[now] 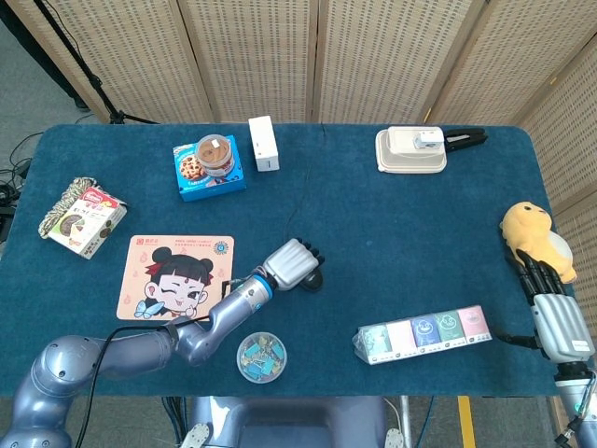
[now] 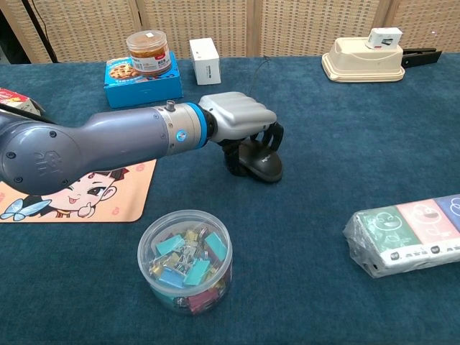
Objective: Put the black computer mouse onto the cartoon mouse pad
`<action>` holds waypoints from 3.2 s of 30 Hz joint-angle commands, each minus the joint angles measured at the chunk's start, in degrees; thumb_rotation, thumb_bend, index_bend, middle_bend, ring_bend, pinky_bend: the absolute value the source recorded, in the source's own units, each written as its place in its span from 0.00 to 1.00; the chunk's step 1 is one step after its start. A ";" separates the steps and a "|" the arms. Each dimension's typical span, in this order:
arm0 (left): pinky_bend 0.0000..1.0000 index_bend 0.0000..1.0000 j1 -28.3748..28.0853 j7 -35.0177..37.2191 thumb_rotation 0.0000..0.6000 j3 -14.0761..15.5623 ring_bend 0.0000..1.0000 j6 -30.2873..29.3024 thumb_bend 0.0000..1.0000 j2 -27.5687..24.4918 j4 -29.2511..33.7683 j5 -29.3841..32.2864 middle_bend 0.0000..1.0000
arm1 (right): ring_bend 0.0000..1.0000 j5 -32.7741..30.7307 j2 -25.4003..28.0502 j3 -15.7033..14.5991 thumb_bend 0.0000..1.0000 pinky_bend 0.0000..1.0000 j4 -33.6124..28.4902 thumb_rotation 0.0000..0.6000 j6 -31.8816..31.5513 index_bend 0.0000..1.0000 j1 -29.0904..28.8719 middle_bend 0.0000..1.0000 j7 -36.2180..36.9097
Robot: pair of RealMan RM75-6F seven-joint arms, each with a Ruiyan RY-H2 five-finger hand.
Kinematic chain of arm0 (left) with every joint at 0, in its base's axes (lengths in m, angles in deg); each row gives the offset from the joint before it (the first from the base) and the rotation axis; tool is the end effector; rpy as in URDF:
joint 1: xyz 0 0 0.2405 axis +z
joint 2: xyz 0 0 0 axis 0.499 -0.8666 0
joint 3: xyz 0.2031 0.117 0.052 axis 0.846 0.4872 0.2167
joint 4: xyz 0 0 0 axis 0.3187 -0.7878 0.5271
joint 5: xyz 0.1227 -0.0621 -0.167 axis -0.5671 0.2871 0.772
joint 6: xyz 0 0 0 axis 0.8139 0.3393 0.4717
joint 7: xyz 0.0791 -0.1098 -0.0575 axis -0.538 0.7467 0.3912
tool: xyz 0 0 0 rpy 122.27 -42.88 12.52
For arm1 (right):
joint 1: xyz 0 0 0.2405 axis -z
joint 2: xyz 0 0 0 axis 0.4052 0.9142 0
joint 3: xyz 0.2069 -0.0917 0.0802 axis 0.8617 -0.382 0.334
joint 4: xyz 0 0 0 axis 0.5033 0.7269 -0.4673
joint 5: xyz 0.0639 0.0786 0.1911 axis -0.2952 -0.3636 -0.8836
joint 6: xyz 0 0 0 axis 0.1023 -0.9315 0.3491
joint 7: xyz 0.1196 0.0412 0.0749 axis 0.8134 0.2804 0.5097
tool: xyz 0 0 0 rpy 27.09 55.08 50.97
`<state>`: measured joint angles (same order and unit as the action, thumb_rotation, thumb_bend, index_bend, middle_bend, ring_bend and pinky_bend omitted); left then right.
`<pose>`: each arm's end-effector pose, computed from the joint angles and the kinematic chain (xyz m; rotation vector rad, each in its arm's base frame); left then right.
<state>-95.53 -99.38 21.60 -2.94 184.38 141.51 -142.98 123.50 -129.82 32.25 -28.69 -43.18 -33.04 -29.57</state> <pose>-0.0173 0.3628 -0.1278 -2.3174 -0.4793 -0.8113 -0.2905 -0.2039 0.1585 1.4014 -1.0480 1.0282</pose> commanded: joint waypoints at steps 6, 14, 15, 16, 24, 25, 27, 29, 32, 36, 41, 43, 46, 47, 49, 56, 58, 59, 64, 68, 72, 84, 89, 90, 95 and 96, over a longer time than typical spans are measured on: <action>0.40 0.45 2.50 7.66 1.00 4.35 0.38 -5.97 0.31 -6.49 4.04 -11.18 0.40 | 0.00 0.25 -0.13 0.12 0.00 0.00 -0.16 1.00 -0.18 0.00 0.26 0.00 -0.60; 0.40 0.45 7.25 21.92 1.00 12.57 0.38 -16.33 0.31 -17.68 6.19 -25.31 0.40 | 0.00 -0.17 -0.94 0.32 0.00 0.00 -0.19 1.00 0.13 0.00 0.35 0.00 -2.74; 0.40 0.45 7.80 23.60 1.00 13.68 0.38 -17.72 0.31 -18.79 5.87 -26.91 0.40 | 0.00 -0.29 -1.11 0.35 0.00 0.00 -0.19 1.00 0.22 0.00 0.33 0.00 -3.21; 0.40 0.45 8.40 25.23 1.00 14.83 0.38 -19.21 0.31 -19.76 5.36 -28.49 0.40 | 0.00 -0.39 -1.30 0.37 0.00 0.00 -0.17 1.00 0.33 0.00 0.31 0.00 -3.70; 0.40 0.45 15.02 39.17 1.00 24.77 0.38 -31.14 0.32 -23.82 -4.47 -38.76 0.40 | 0.00 -3.35 -3.97 1.20 0.00 0.00 1.05 1.00 1.96 0.00 -0.29 0.00 -10.31; 0.40 0.45 15.72 40.46 1.00 25.72 0.38 -33.07 0.32 -23.65 -7.02 -40.16 0.40 | 0.00 -3.66 -4.21 1.31 0.00 0.00 1.07 1.00 2.00 0.00 -0.30 0.00 -10.91; 0.40 0.45 17.02 43.00 1.00 27.26 0.38 -36.66 0.32 -22.88 -12.50 -42.50 0.40 | 0.00 -4.28 -4.67 1.53 0.00 0.00 1.18 1.00 1.99 0.00 -0.27 0.00 -12.12; 0.40 0.45 18.07 45.34 1.00 28.62 0.38 -39.86 0.32 -21.84 -18.13 -44.60 0.40 | 0.00 -4.82 -5.09 1.71 0.00 0.00 1.22 1.00 2.00 0.00 -0.24 0.00 -13.12; 0.40 0.45 19.11 46.89 1.00 30.13 0.38 -45.45 0.31 -19.69 -27.36 -47.86 0.40 | 0.00 -5.46 -5.47 1.92 0.00 0.00 1.11 1.00 2.13 0.00 -0.22 0.00 -13.97; 0.40 0.45 19.63 48.38 1.00 31.11 0.38 -52.06 0.31 -16.38 -37.47 -50.57 0.40 | 0.00 -5.71 -5.77 2.01 0.00 0.00 0.93 1.00 2.18 0.00 -0.18 0.00 -14.71; 0.40 0.46 20.92 51.16 1.00 31.98 0.38 -57.77 0.31 -13.47 -45.28 -51.67 0.40 | 0.00 -5.60 -5.62 1.98 0.00 0.00 0.69 1.00 2.15 0.00 -0.01 0.00 -14.43; 0.40 0.46 22.34 50.81 1.00 32.93 0.38 -60.87 0.31 -12.77 -48.13 -52.49 0.41 | 0.00 -5.84 -5.36 2.03 0.00 0.00 0.66 1.00 2.13 0.00 0.22 0.00 -13.83; 0.40 0.46 24.35 51.27 1.00 33.39 0.38 -61.66 0.31 -11.84 -51.31 -52.27 0.41 | 0.00 -5.81 -5.04 1.98 0.00 0.00 0.66 1.00 2.40 0.00 0.28 0.00 -13.19; 0.40 0.46 25.01 51.58 1.00 33.60 0.38 -61.28 0.31 -11.57 -52.17 -52.16 0.41 | 0.00 -5.74 -4.97 1.98 0.00 0.00 0.58 1.00 2.40 0.00 0.30 0.00 -13.07; 0.40 0.46 25.80 51.63 1.00 33.82 0.38 -60.98 0.31 -11.29 -53.22 -51.99 0.41 | 0.00 -5.65 -4.93 1.99 0.00 0.00 0.50 1.00 2.35 0.00 0.34 0.00 -13.03; 0.40 0.46 27.25 52.27 1.00 33.76 0.38 -58.52 0.31 -10.42 -55.41 -50.60 0.41 | 0.00 -5.92 -5.39 1.98 0.00 0.00 0.53 1.00 2.95 0.00 0.15 0.00 -13.90; 0.40 0.46 27.03 52.67 1.00 33.66 0.38 -57.74 0.31 -10.10 -55.69 -50.23 0.41 | 0.00 -6.13 -5.61 1.99 0.00 0.00 0.57 1.00 3.24 0.00 0.02 0.00 -14.29; 0.40 0.46 26.85 52.76 1.00 33.71 0.38 -57.32 0.31 -9.96 -55.88 -50.17 0.41 | 0.00 -6.27 -5.73 2.02 0.00 0.00 0.57 1.00 3.41 0.00 -0.05 0.00 -14.44; 0.40 0.46 25.41 52.39 1.00 34.52 0.38 -54.56 0.31 -9.34 -56.75 -50.39 0.41 | 0.00 -6.87 -6.20 2.11 0.00 0.00 0.49 1.00 3.98 0.00 -0.26 0.00 -15.21; 0.40 0.46 24.04 52.14 1.00 35.00 0.38 -51.52 0.31 -8.89 -57.01 -50.37 0.41 | 0.00 -7.62 -6.41 2.31 0.00 0.00 0.61 1.00 4.28 0.00 -0.29 0.00 -15.55; 0.40 0.46 23.18 51.65 1.00 35.62 0.38 -49.56 0.31 -8.85 -57.17 -50.57 0.41 | 0.00 -8.44 -6.36 2.63 0.00 0.00 0.92 1.00 4.62 0.00 -0.31 0.00 -15.28; 0.38 0.22 21.90 51.32 1.00 36.62 0.22 -45.73 0.27 -8.53 -57.28 -50.45 0.17 | 0.00 -9.65 -6.18 3.16 0.00 0.00 1.71 1.00 5.67 0.00 -0.60 0.00 -14.42; 0.29 0.00 21.52 52.29 1.00 36.83 0.10 -46.54 0.24 -9.43 -56.86 -50.29 0.00 | 0.00 -9.51 -6.30 3.11 0.00 0.00 1.59 1.00 5.59 0.00 -0.58 0.00 -14.65; 0.28 0.00 21.51 52.50 1.00 36.87 0.08 -46.95 0.23 -9.65 -56.80 -50.27 0.00 | 0.00 -9.45 -6.32 3.08 0.00 0.00 1.56 1.00 5.57 0.00 -0.57 0.00 -14.72; 0.24 0.00 22.08 54.72 1.00 36.03 0.03 -50.10 0.22 -11.17 -56.21 -49.13 0.00 | 0.00 -9.07 -6.26 2.89 0.00 0.00 1.14 1.00 5.50 0.00 -0.51 0.00 -14.76; 0.24 0.00 22.44 55.80 0.99 34.92 0.02 -51.79 0.22 -11.74 -55.77 -47.95 0.00 | 0.00 -8.87 -6.20 2.82 0.00 0.00 1.01 1.00 5.48 0.00 -0.50 0.00 -14.70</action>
<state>-73.56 -44.96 57.73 -52.82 173.52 85.19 -192.26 114.55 -136.05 35.11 -27.62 -37.68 -33.55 -44.30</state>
